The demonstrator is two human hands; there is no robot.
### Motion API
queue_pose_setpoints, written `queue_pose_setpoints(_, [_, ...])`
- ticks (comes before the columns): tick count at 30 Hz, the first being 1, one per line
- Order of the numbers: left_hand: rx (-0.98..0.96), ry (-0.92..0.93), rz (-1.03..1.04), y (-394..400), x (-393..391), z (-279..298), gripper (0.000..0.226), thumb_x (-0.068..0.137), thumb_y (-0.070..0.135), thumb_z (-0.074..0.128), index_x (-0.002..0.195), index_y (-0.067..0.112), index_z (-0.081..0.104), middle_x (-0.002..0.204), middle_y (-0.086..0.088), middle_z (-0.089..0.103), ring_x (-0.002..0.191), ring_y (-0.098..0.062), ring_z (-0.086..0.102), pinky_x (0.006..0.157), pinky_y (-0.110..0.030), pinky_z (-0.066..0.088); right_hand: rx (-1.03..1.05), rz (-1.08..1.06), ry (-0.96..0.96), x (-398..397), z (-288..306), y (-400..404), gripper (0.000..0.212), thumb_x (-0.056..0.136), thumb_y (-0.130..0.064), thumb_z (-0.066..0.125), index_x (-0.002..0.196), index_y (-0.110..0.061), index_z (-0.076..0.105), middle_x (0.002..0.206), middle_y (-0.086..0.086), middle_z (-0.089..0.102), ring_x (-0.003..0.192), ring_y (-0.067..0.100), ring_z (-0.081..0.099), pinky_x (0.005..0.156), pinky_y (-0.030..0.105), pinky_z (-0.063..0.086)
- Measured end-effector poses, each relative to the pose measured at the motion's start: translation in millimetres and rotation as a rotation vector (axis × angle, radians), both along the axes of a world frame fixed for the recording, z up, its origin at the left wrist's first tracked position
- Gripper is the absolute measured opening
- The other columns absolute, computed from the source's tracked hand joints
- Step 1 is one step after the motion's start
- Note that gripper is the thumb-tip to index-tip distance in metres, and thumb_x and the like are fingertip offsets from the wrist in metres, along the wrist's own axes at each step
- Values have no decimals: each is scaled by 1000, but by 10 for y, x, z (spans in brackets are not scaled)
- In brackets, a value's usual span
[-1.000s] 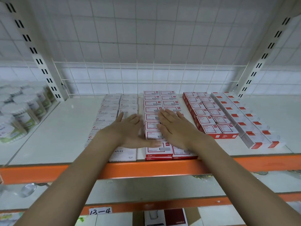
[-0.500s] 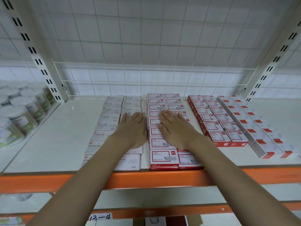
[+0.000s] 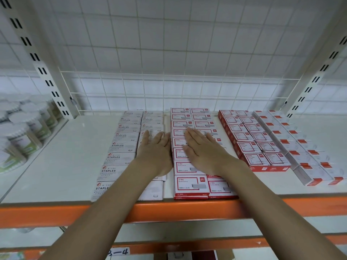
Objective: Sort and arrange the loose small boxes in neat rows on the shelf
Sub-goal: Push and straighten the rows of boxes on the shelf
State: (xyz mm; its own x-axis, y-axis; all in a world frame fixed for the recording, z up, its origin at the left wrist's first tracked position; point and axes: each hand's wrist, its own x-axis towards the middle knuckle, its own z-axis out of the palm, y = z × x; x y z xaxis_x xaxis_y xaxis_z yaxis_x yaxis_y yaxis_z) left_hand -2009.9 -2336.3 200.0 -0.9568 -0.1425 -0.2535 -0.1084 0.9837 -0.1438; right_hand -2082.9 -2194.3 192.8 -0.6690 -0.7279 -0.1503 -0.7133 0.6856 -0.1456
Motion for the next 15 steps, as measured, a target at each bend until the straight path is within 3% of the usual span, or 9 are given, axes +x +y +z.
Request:
queue_pose_setpoints(10, [-113, 35, -65, 30, -10, 27, 64, 97, 50, 18, 147, 23, -11, 157, 0, -6, 144, -24, -8, 112, -55, -11, 29, 1, -7, 6, 14, -2, 56, 100, -40, 9, 147, -17, -11, 155, -2, -16, 141, 9, -17, 116, 35, -10])
queue_pose_setpoints(15, [-48, 31, -72, -21, -13, 64, 61, 98, 47, 17, 148, 22, -6, 157, 0, 0, 144, -22, -3, 113, -53, -9, 28, 6, -16, -4, 23, 2, 56, 100, -39, 9, 147, -17, -10, 155, -3, -17, 141, 9, -17, 116, 36, -10])
